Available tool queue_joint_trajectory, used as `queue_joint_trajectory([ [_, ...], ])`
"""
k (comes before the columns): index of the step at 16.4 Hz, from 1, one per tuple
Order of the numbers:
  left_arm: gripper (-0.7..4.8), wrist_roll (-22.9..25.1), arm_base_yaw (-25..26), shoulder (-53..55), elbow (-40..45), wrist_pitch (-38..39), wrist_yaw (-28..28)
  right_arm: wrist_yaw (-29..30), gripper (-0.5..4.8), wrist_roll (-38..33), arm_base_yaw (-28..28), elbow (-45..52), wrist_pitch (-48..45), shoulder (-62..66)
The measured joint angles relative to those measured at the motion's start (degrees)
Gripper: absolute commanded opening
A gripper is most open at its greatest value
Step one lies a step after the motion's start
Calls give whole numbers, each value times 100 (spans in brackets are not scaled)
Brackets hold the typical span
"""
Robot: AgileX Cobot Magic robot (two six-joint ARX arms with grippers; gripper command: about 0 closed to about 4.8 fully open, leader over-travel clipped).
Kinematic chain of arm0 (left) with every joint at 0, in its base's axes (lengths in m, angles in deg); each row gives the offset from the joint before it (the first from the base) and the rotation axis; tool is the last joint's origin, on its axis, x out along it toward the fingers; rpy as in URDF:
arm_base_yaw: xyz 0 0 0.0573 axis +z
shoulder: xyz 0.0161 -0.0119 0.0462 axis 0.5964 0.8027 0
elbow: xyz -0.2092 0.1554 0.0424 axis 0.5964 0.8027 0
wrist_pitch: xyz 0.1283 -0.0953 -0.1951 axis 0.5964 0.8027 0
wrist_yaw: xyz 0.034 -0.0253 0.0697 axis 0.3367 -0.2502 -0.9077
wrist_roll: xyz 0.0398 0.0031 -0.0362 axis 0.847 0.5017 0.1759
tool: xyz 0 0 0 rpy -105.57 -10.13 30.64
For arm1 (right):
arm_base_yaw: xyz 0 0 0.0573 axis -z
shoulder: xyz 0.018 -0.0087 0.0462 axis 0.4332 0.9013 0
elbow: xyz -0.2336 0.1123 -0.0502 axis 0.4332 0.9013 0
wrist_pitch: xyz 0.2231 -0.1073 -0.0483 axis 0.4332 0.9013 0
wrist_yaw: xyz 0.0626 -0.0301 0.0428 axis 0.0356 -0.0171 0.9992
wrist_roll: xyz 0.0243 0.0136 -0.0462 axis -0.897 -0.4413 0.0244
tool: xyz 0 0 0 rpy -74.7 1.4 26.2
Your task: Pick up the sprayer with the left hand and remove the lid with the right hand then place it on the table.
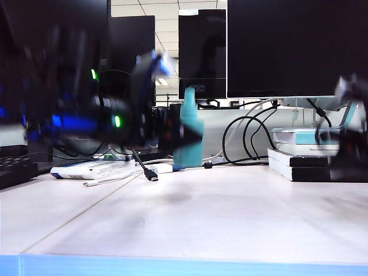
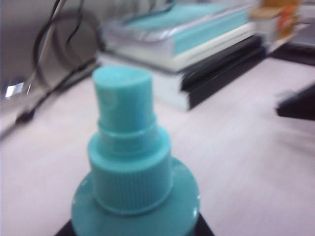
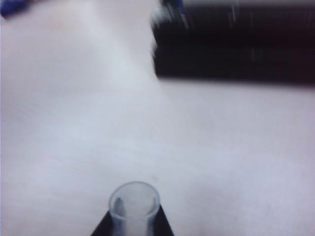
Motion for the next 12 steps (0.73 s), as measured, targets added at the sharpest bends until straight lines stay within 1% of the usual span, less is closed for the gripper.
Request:
queue_joint_trajectory([
  [2,142,-334,7,424,7,-361,-116,-7,-1,-96,2,-4,-459,584],
  [5,143,-404,-2,553,4,-570,-122,0,-1,-142,2,-7,-935,957],
  [6,144,-415,0,557,4,-564,-127,-4,-1,-144,2,-9,-1108,1073],
  [8,165,-415,0,562,4,-463,-127,-81,-1,-142,0,-28,-1397,1283],
  [9,190,-415,0,562,2,-382,-136,-87,-1,-144,0,-31,-1488,1353],
  [10,193,-413,0,562,-9,-262,-155,-85,0,-144,0,-31,-1532,1388],
  [11,247,-413,-2,562,-13,-177,-210,-87,50,-146,0,-31,-1539,1390],
  [12,384,-413,11,562,-26,-142,-304,-87,160,-210,0,-31,-1585,1403],
])
